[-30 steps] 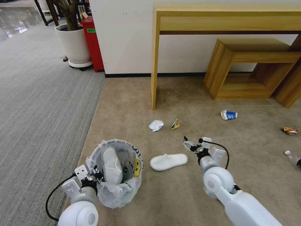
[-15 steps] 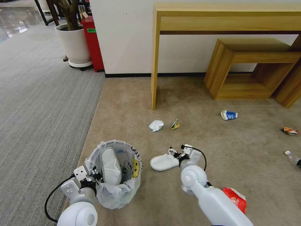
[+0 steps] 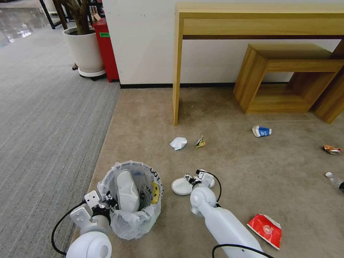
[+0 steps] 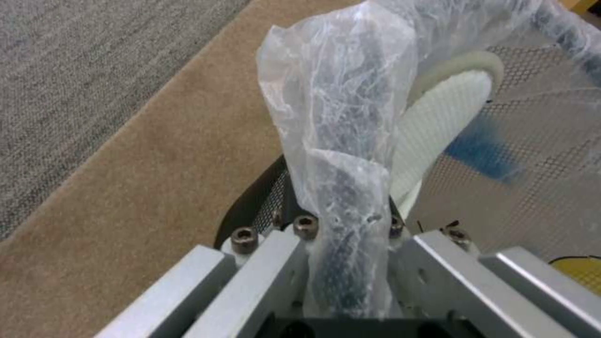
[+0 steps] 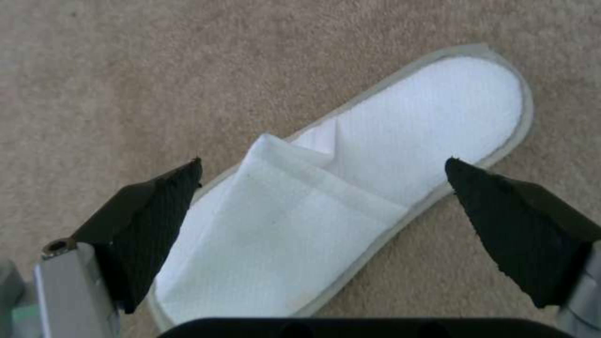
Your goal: Pick up the trash bin and place the garbage on the floor into it.
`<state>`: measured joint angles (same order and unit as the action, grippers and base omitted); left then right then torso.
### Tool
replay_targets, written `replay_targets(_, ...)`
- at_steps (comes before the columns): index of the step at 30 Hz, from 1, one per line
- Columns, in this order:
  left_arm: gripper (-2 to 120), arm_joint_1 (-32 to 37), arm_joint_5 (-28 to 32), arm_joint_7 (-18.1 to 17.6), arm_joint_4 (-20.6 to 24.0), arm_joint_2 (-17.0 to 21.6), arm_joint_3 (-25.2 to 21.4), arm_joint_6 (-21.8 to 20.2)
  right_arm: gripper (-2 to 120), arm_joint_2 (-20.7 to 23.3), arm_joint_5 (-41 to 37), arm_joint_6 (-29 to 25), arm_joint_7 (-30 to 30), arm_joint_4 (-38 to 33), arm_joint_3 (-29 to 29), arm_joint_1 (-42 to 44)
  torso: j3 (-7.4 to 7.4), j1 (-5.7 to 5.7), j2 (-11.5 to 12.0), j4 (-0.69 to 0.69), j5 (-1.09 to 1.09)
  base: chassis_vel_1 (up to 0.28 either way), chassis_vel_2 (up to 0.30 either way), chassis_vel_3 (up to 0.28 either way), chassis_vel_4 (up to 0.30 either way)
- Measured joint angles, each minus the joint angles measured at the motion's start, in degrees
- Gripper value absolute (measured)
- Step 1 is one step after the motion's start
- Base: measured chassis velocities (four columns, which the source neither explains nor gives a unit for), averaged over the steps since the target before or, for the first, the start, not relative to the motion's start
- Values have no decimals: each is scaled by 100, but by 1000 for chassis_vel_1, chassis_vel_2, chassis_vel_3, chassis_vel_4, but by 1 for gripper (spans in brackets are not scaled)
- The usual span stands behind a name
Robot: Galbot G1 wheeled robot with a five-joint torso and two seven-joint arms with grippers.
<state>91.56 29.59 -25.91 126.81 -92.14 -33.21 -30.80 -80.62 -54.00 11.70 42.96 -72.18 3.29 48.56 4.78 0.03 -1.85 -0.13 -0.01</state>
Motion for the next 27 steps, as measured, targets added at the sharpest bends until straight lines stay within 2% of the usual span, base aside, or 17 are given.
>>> replay_targets(6,0,13,29,-3,11,0,15,2,96,-143,53,-38,-47,393,-59,-175,0,0,0,0,0,0,0,0,0)
replay_targets(9,0,33,33,-4,45,0,57,6,91,-326,116,-97,-119,827,-78,-358,0,0,0,0,0,0,0,0,0)
replay_targets(27,0,65,62,5,16,21,158,74,88,-846,378,-180,-295,1510,-94,-537,0,0,0,0,0,0,0,0,0)
